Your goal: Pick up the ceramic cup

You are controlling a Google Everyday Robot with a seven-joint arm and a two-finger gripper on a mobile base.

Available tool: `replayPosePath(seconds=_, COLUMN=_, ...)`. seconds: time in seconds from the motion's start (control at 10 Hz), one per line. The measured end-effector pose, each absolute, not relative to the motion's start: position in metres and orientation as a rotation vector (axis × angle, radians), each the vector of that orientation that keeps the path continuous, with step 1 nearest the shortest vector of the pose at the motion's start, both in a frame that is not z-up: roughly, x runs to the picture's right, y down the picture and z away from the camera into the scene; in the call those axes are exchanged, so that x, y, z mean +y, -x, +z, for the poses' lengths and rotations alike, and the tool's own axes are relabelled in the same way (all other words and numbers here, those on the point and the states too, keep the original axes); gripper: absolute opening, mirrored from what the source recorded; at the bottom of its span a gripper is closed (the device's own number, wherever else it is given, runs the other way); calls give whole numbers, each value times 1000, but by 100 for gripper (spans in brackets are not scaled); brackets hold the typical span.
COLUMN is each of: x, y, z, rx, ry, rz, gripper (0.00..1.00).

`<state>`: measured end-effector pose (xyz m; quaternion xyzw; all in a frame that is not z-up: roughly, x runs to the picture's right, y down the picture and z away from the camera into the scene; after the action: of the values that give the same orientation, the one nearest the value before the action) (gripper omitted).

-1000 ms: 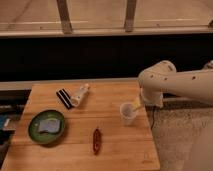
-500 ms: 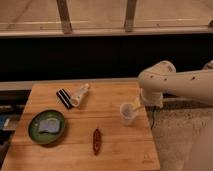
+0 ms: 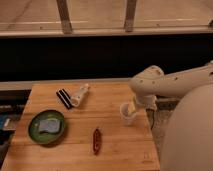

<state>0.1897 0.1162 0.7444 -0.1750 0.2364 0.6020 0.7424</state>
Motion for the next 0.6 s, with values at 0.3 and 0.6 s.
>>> replayPosePath(seconds=0.3, x=128, y=-188, z=771, rx=531, ry=427, rz=1321, gripper=76)
replayPosePath(seconds=0.6, x=146, y=-177, z=810, rx=553, ry=502, rz=1320, gripper=74)
